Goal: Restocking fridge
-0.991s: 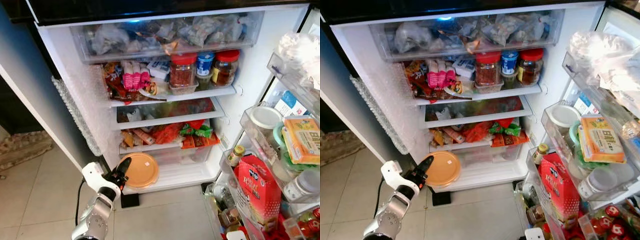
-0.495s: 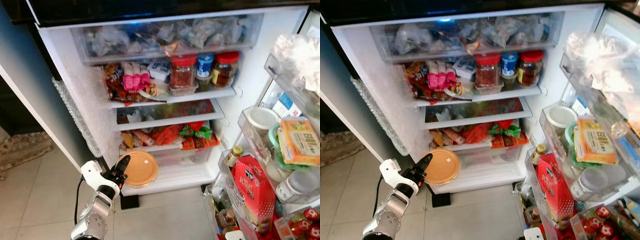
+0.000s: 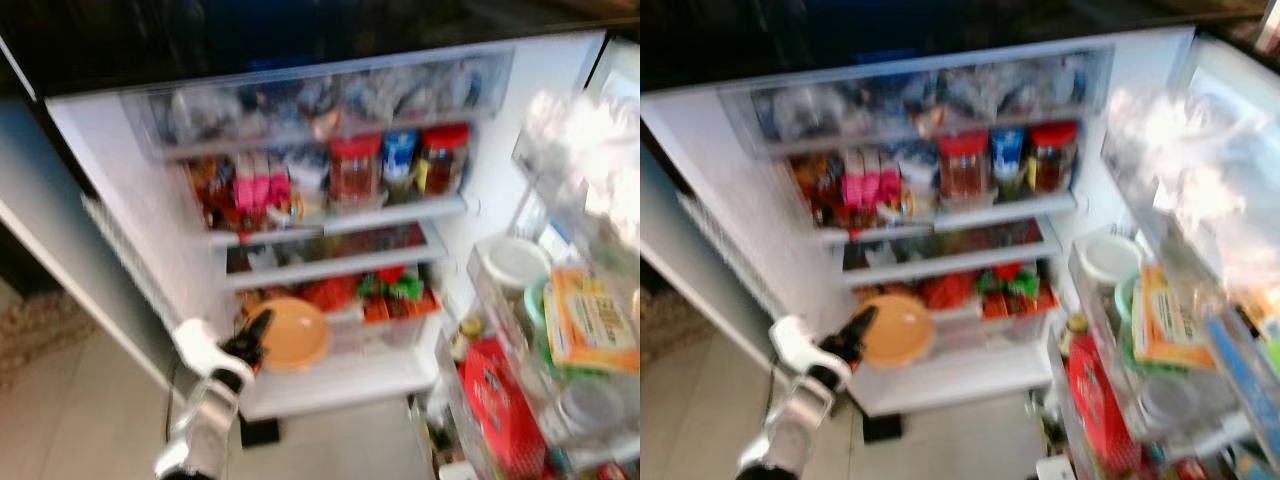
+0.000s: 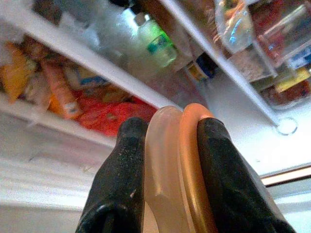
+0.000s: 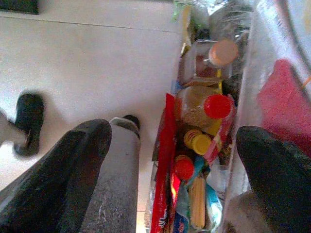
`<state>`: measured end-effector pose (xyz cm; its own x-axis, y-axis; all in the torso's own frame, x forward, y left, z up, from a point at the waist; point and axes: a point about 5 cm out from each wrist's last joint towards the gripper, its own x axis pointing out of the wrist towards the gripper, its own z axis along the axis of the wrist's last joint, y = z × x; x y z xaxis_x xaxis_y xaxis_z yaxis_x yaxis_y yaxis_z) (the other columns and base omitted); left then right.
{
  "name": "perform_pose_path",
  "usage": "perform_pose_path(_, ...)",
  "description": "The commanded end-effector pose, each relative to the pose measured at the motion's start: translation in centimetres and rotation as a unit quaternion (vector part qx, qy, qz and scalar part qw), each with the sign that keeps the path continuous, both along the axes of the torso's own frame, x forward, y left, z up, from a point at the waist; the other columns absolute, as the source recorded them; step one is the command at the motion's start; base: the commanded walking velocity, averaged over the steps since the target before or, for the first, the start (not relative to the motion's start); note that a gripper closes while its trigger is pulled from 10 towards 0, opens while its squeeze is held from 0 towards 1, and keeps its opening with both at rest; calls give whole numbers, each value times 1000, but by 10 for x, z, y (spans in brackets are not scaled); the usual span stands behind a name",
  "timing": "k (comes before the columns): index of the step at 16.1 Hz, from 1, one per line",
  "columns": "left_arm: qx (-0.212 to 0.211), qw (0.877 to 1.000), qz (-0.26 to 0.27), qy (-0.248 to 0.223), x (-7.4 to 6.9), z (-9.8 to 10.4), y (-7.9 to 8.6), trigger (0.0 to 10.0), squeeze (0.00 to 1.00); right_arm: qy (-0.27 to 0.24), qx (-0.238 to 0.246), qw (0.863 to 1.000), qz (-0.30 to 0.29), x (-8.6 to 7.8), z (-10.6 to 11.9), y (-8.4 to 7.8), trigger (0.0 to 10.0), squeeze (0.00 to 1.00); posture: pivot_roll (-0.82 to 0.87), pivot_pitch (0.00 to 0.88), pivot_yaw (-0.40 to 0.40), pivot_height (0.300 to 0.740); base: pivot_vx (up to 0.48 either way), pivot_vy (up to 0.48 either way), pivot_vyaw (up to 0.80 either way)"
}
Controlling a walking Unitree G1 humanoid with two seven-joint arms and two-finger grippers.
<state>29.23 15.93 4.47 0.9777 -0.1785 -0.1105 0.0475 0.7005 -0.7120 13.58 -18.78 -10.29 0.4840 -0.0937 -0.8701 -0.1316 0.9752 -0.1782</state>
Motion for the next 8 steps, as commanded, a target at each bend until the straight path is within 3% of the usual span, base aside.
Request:
perform_pose_path(1, 11, 1000, 23, 0, -1, 2, 18, 10000, 0, 7, -31, 999, 2, -3, 1, -14, 10000, 0, -5, 56, 8, 740, 259, 0, 0)
perform_pose_path(8, 8, 1000, 20, 3, -2, 0, 14, 10000, 0, 7, -23, 1000, 6, -2, 0, -5, 10000, 0, -3, 57, 8, 740, 260, 0, 0)
